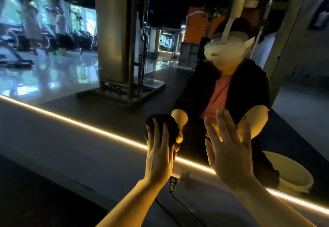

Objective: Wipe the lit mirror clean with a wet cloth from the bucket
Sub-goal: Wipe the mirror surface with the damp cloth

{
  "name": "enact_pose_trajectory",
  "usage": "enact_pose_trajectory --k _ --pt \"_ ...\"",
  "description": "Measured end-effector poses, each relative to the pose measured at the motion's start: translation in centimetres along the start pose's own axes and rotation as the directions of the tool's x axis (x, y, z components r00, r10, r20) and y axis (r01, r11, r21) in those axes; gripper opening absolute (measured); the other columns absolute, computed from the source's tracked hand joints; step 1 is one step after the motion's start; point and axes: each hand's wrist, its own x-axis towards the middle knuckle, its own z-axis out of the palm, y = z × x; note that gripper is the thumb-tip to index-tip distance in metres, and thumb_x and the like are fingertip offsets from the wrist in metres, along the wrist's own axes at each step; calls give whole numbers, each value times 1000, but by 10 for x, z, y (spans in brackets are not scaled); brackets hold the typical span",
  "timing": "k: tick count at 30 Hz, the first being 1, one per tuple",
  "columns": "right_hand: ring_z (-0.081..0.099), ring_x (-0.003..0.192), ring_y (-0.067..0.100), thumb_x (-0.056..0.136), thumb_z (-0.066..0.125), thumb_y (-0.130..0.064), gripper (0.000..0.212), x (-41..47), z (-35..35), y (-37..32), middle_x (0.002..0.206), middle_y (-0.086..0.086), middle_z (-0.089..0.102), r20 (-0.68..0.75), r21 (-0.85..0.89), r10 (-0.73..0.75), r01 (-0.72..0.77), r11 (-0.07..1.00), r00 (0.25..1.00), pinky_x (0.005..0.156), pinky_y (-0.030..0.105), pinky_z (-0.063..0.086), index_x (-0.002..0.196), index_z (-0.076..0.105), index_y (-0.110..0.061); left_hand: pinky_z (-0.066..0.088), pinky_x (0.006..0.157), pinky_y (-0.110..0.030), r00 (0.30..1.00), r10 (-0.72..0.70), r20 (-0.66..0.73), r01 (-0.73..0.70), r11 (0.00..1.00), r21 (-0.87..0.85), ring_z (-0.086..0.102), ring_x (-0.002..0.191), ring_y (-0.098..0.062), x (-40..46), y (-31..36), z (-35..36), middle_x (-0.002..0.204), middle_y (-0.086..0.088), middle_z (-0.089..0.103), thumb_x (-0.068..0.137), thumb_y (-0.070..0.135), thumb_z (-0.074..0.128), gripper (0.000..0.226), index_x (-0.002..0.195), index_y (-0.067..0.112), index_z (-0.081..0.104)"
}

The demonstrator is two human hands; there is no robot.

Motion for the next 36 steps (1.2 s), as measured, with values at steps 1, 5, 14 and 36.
enact_pose_trajectory --k 1,5,14,36 --pt "18 150 33 98 39 -36 57 0 -2 -1 161 19 22 5 5 3 -3 1000 1000 113 66 20 150 39 -13 18 117 -56 999 34 5 -34 999 -16 -11 151 -26 0 4 -2 164 1 -14 99 42 32 67 155 34 -4" --pt "34 144 32 95 42 -37 55 3 -15 -14 155 16 37 23 138 -24 21 990 999 116 63 21 145 45 -14 55 88 -26 966 -145 -213 88 962 -258 53 127 -15 11 43 -25 146 -2 45 100 29 48 51 147 20 32" --pt "20 142 -13 99 56 -31 47 48 -64 -79 158 -23 25 297 941 86 -307 145 951 112 12 28 139 41 -48 55 83 -42 834 -398 381 451 96 -887 68 105 -31 36 92 -74 112 -13 70 97 52 39 48 123 17 59" --pt "36 141 41 86 59 0 55 234 -94 15 151 22 41 -176 -232 -538 497 836 824 112 56 31 139 54 -11 7 118 -56 985 -72 -157 64 996 -61 -3 152 -17 87 41 -49 165 4 -1 78 21 80 108 157 29 6"
